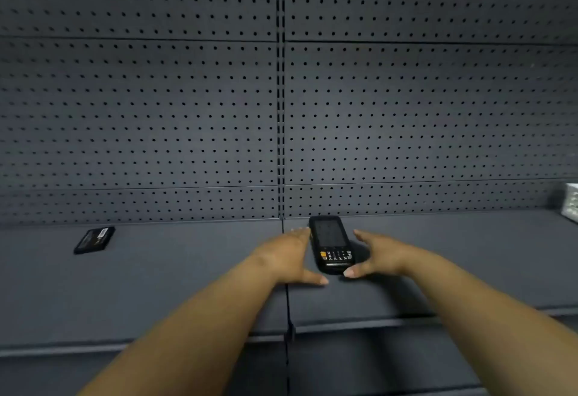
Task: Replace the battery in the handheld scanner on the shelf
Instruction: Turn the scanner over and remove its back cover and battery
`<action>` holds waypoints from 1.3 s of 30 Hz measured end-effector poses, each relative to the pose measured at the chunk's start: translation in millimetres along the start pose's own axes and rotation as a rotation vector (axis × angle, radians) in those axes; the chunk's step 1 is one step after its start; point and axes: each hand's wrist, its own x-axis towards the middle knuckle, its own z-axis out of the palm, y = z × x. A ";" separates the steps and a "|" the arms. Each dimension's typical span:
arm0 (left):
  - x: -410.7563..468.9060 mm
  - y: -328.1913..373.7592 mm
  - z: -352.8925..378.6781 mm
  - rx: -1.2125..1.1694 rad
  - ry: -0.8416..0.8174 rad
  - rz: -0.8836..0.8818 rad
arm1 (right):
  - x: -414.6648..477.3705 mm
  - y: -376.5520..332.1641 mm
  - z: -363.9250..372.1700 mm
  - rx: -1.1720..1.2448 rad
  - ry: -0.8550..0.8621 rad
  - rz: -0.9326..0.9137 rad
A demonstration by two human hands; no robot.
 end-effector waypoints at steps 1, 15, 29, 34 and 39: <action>5.7 0.6 -0.1 -0.002 -0.002 0.012 | 3.7 0.4 -0.3 0.007 -0.010 0.000; 50.4 0.1 14.7 -0.276 0.027 -0.005 | 41.9 16.5 -9.4 0.048 -0.173 -0.104; 52.8 -6.8 11.0 -0.670 -0.048 -0.112 | 51.5 7.2 -14.7 0.384 -0.222 -0.286; 54.3 -12.2 9.4 -0.671 -0.123 -0.162 | 54.6 -3.0 -18.5 0.612 -0.123 -0.228; 53.6 -14.0 5.3 -0.679 -0.079 -0.070 | 62.7 -20.7 -10.2 0.684 -0.091 -0.211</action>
